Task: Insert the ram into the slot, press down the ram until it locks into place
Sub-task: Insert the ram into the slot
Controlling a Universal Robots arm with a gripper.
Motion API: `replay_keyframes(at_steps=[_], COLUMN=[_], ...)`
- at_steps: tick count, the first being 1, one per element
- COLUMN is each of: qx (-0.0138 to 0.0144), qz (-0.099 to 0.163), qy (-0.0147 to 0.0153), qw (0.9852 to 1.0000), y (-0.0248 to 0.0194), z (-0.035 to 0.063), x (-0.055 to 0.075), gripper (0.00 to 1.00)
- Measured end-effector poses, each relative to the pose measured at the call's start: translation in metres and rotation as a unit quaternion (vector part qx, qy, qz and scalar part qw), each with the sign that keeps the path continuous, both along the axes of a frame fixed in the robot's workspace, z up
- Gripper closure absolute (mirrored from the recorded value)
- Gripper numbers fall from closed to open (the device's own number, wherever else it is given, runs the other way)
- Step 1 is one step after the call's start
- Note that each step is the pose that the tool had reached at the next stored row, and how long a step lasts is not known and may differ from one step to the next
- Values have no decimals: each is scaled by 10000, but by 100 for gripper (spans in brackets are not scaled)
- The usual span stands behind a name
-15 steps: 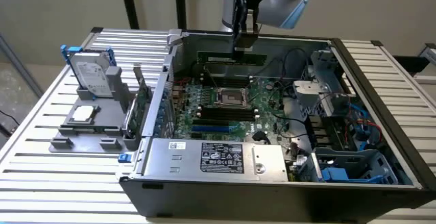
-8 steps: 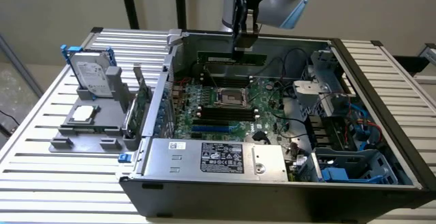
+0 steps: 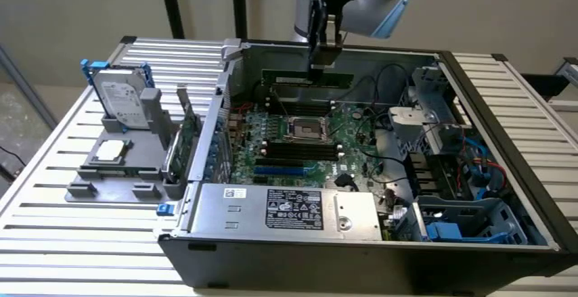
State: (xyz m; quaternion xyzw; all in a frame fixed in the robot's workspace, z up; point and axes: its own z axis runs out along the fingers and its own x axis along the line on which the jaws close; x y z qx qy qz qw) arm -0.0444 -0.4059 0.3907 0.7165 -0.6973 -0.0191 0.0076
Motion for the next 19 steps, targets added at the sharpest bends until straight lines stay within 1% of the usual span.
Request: replay_keyframes(at_steps=[6,16,19], qx=[-1,0,1], qz=[-1,-3,-13], qy=[0,0,-1], qw=[10000,10000,10000], y=[16,113,135], z=[-108,-290,-347], x=[-1,0,-1], gripper=[87,87,87])
